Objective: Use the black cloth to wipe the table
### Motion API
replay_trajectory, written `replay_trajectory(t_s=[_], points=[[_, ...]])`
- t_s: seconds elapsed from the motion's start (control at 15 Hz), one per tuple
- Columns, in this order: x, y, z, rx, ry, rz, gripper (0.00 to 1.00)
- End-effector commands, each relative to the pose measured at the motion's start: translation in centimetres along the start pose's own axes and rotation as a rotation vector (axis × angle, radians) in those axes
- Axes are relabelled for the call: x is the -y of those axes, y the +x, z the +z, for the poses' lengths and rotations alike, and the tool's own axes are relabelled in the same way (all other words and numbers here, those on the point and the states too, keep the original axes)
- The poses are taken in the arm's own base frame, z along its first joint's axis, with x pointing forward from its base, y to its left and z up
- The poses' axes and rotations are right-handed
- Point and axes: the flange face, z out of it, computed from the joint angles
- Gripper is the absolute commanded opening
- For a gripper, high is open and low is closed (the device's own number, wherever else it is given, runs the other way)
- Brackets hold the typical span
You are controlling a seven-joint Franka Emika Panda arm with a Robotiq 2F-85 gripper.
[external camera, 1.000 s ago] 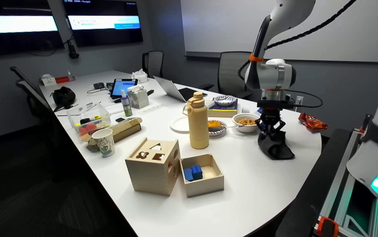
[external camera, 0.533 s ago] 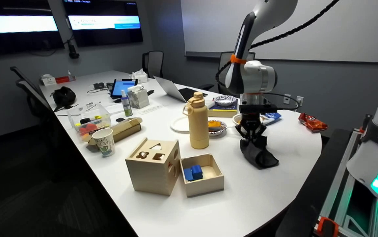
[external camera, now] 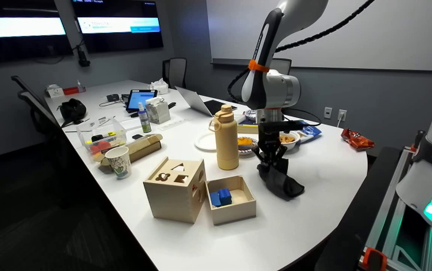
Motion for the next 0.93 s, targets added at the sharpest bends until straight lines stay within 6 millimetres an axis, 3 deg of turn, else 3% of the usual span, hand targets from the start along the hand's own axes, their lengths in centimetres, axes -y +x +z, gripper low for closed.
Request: replay_trajectory(t_s=[0.0, 0.33, 0.67, 0.87], points=[[1.0, -1.7, -0.6, 0.061, 0.02, -0.124, 0.02], [-0.8, -4.8, 0.1, 0.123, 0.017, -0.184, 0.02], [-6.1, -7.2, 0.7, 0.141, -0.024, -0.074, 0.02], [-9.7, -6.1, 0.0, 0.079, -0.009, 0.035, 0.02]])
